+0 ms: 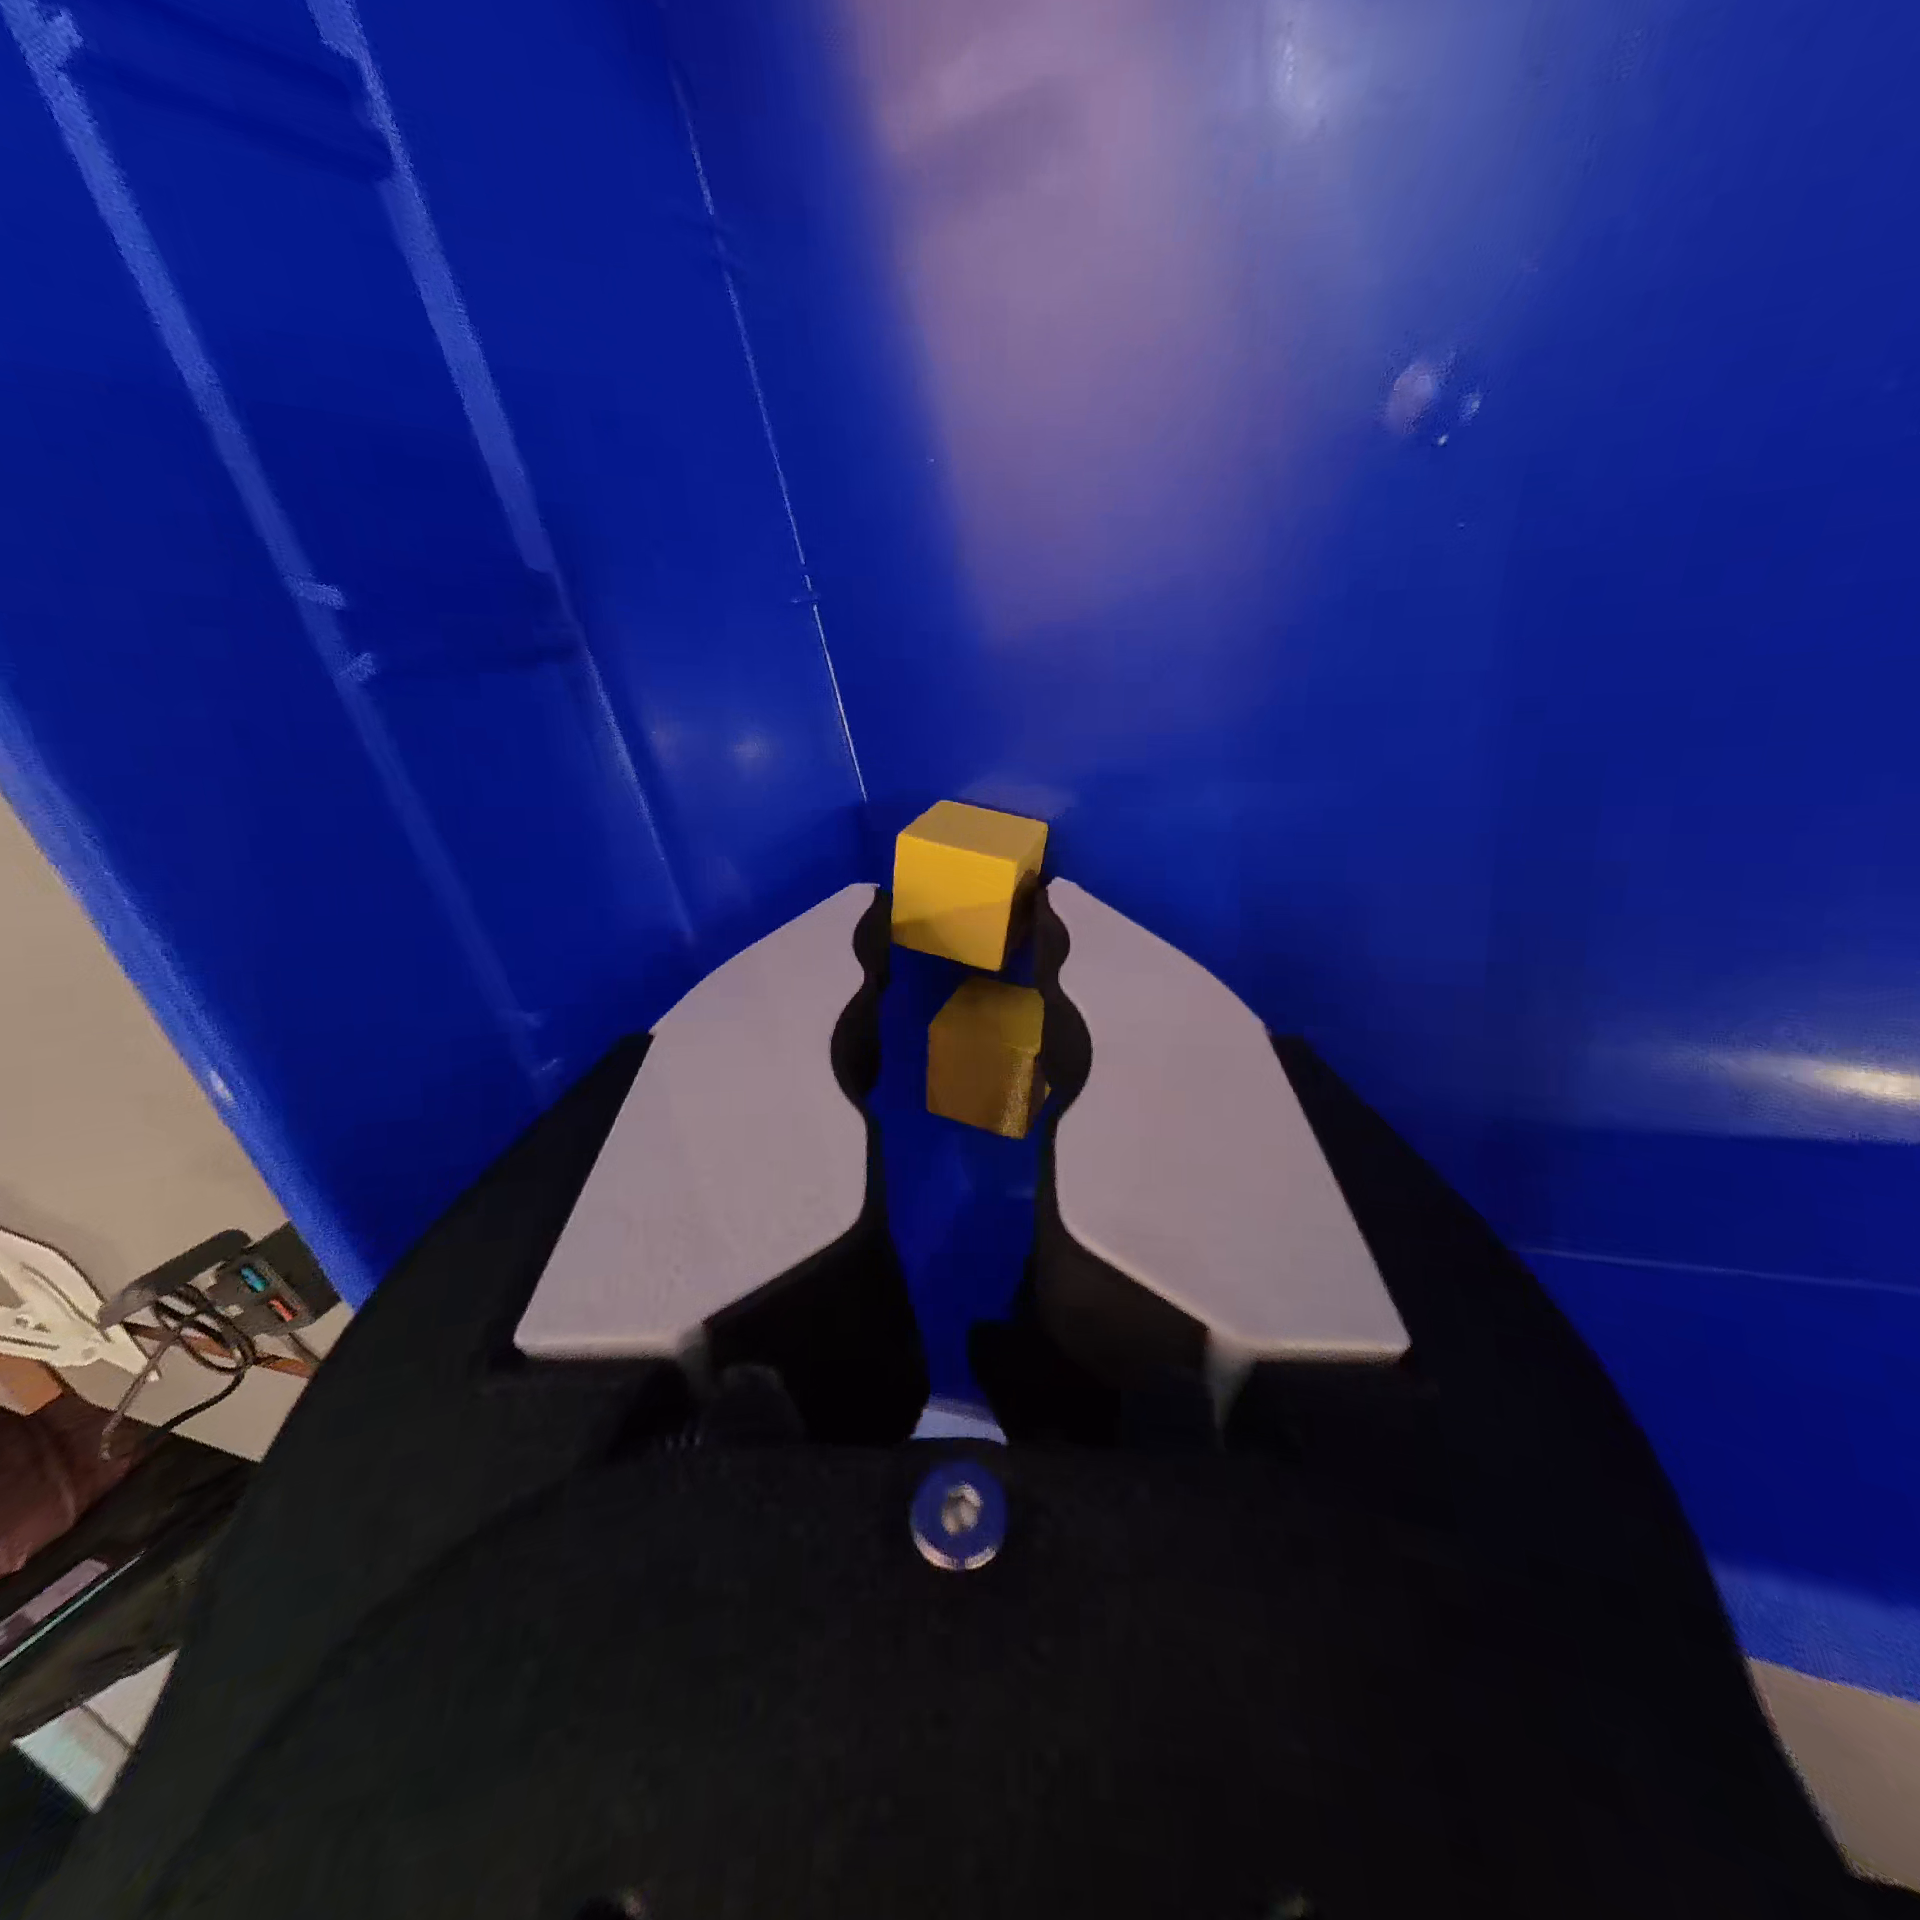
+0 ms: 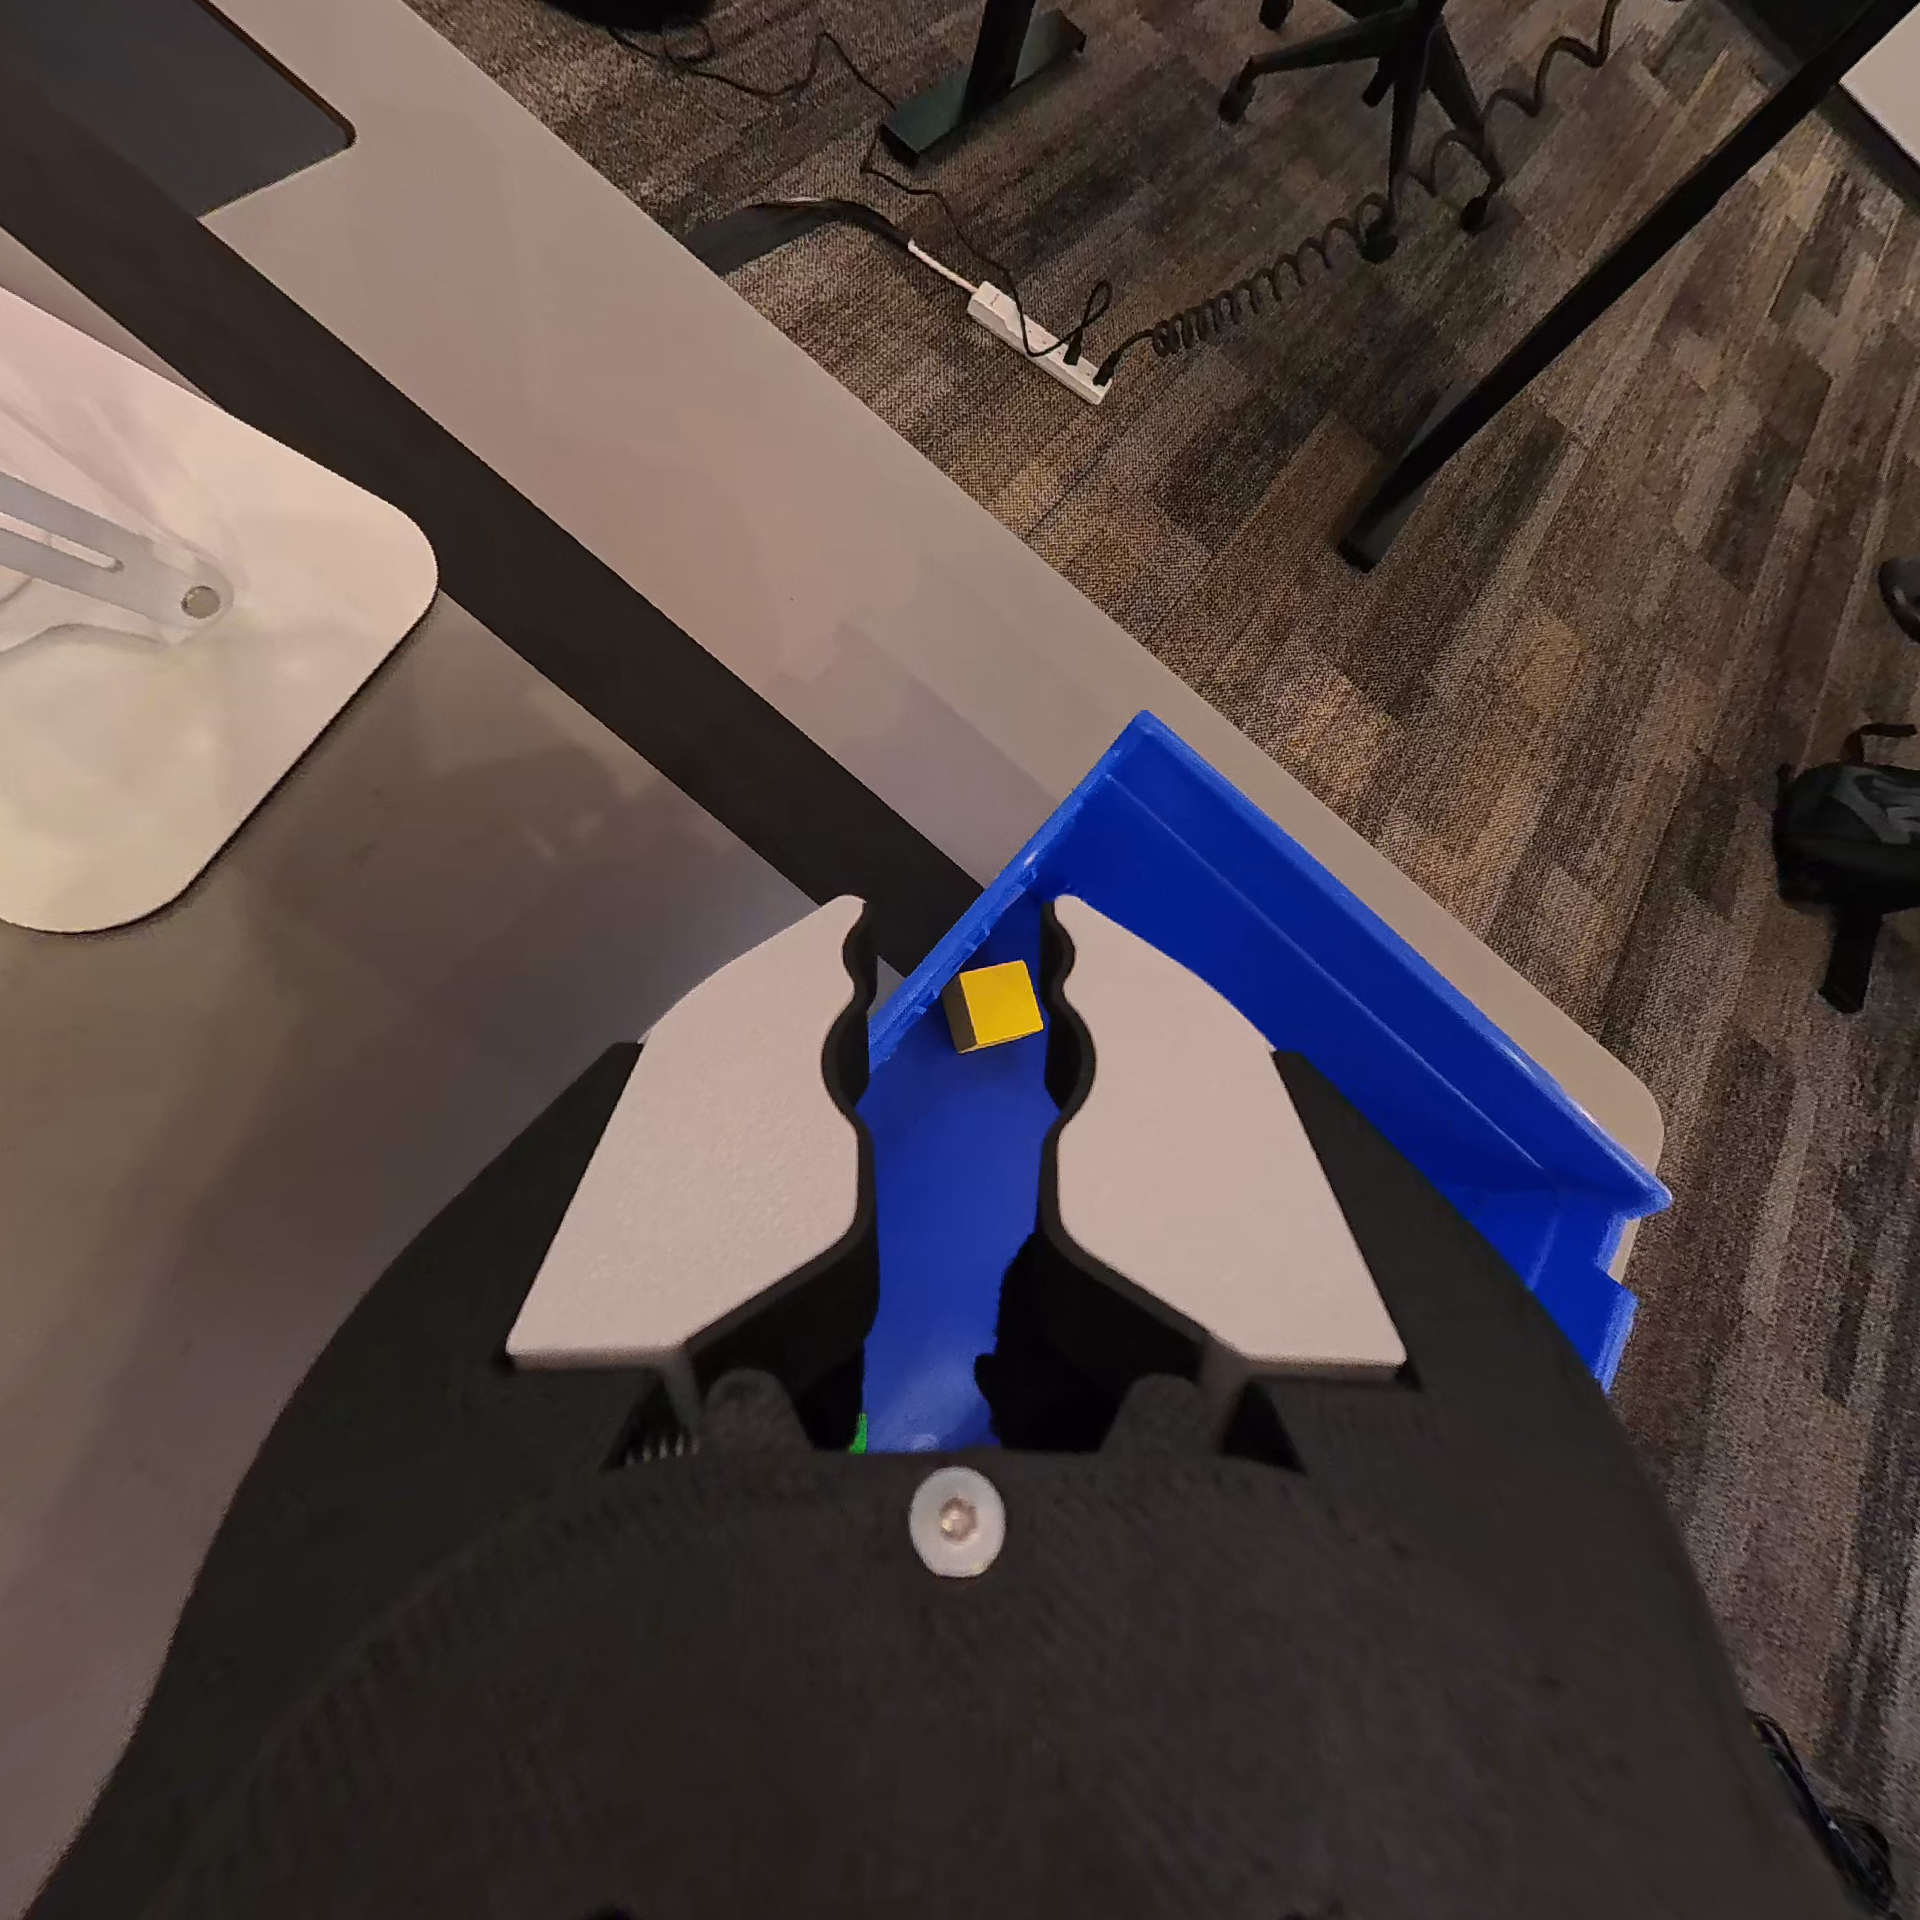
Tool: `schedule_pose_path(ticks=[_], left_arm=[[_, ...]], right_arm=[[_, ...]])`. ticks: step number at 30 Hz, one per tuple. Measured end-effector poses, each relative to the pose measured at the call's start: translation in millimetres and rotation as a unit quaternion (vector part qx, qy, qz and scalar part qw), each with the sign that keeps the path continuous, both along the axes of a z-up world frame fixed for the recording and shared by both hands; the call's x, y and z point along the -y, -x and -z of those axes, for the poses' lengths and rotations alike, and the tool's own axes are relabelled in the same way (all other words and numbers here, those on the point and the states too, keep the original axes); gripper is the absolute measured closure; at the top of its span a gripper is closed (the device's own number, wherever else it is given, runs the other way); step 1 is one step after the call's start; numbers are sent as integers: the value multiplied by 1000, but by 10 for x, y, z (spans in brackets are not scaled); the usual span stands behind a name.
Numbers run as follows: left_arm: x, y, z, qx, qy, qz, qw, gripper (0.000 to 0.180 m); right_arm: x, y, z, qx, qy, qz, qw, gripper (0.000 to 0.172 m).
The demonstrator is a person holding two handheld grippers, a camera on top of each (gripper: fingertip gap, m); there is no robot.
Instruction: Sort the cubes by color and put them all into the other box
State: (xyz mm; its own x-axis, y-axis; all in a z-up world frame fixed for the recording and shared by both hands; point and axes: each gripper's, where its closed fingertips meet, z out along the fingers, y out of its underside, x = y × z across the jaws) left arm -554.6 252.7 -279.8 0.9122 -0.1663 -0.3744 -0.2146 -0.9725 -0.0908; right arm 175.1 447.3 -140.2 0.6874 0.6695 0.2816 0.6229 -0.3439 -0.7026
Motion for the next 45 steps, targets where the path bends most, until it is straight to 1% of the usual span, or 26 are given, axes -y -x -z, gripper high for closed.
schedule_pose_path(ticks=[6,9,11,13,15,17,19,25,28,31,33,35,37,40,42,43,45], left_arm=[[-11,-16,0,22,-10,0,1000,155],[-19,-80,-18,44,-17,11,999,157],[-12,-189,-13,71,-15,30,997,157],[-31,-250,-7,79,-18,46,996,156],[-47,-270,14,82,-16,46,995,148],[-72,-266,20,77,-21,49,996,146],[-70,-273,32,87,-20,43,995,156],[-86,-244,0,87,-29,40,995,157],[-169,-269,-198,97,-78,43,991,157],[-229,-347,-622,101,-147,57,982,157],[-251,-482,-1025,122,-214,74,966,157],[-236,-704,-1493,150,-286,107,940,158],[-185,-1036,-1962,191,-355,153,902,158],[-52,-1706,-2543,273,-424,242,829,158],[34,-2197,-2796,333,-443,297,777,158],[69,-2457,-2869,361,-444,327,752,158],[111,-2964,-2896,410,-427,377,712,158]], right_arm=[[1,-4,-14,1,-3,1,1000,142],[19,16,-73,-1,-13,-3,1000,142],[32,26,-101,-1,-16,-5,1000,142],[42,39,-114,0,-19,-7,1000,142],[49,51,-113,2,-19,-10,1000,142],[52,60,-107,3,-18,-11,1000,142],[55,68,-104,5,-19,-13,1000,142],[67,74,-159,4,-28,-13,1000,143],[90,88,-280,-1,-52,-16,999,143],[188,192,-529,-9,-107,-50,993,146],[289,278,-733,-22,-141,-67,987,147],[442,397,-955,-34,-183,-93,978,150],[642,565,-1173,-50,-223,-129,965,150],[1033,941,-1449,-80,-291,-202,932,145],[1333,1249,-1553,-99,-335,-253,902,144],[1480,1406,-1560,-103,-350,-279,888,143],[1740,1699,-1517,-106,-374,-321,864,140]])
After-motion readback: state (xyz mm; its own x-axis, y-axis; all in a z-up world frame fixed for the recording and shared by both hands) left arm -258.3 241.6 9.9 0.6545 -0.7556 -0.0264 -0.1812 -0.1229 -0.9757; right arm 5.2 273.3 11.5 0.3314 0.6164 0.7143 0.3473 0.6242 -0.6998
